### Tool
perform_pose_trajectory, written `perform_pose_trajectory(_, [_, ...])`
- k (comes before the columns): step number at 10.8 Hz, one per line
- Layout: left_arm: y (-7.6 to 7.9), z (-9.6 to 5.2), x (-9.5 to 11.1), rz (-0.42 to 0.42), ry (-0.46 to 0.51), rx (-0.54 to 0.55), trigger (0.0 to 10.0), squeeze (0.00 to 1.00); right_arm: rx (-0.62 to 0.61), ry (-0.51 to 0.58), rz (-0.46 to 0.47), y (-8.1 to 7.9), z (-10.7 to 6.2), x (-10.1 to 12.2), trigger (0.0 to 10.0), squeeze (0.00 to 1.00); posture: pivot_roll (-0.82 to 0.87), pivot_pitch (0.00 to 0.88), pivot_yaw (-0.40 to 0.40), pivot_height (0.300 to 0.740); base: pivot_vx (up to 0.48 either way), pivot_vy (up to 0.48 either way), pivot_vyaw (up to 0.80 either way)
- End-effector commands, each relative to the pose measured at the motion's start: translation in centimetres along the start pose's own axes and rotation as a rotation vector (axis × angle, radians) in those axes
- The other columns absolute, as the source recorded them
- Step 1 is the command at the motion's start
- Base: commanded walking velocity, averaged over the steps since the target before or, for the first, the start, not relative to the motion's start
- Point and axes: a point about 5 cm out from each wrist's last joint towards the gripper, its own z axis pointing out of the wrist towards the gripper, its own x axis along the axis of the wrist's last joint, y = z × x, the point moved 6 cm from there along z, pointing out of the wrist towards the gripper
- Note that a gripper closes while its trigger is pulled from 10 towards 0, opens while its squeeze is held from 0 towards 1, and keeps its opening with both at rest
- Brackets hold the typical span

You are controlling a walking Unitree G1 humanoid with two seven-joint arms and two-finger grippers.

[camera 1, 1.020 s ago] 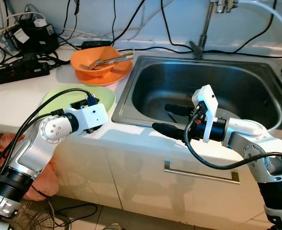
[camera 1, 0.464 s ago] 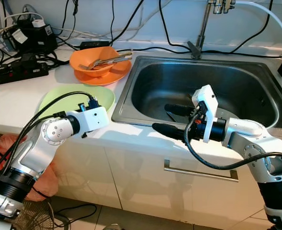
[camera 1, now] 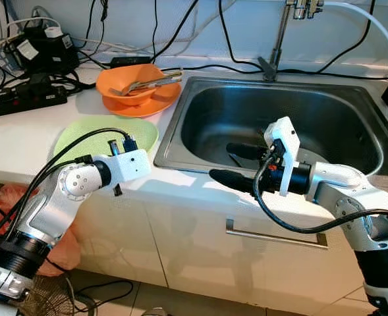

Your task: Kitchen organization

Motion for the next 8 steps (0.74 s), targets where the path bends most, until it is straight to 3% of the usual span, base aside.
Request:
perform_pose_trajectory(1, [0.8, -0.1, -1.4, -0.017, -0.051, -0.034, 0.0, 0.0, 0.026, -0.003, 0.007, -0.3, 0.1, -0.1, 10.0, 0.0, 0.2, 0.029, 0.048, 0.74, 0.0, 0.0, 0.0])
perform_pose_trajectory(8, [0.3, -0.4, 1.7, -0.009, 0.031, -0.061, 0.0, 0.0, 0.024, -0.005, 0.008, 0.0, 0.1, -0.1, 10.0, 0.0, 0.19, 0.024, 0.048, 0.74, 0.0, 0.0, 0.0])
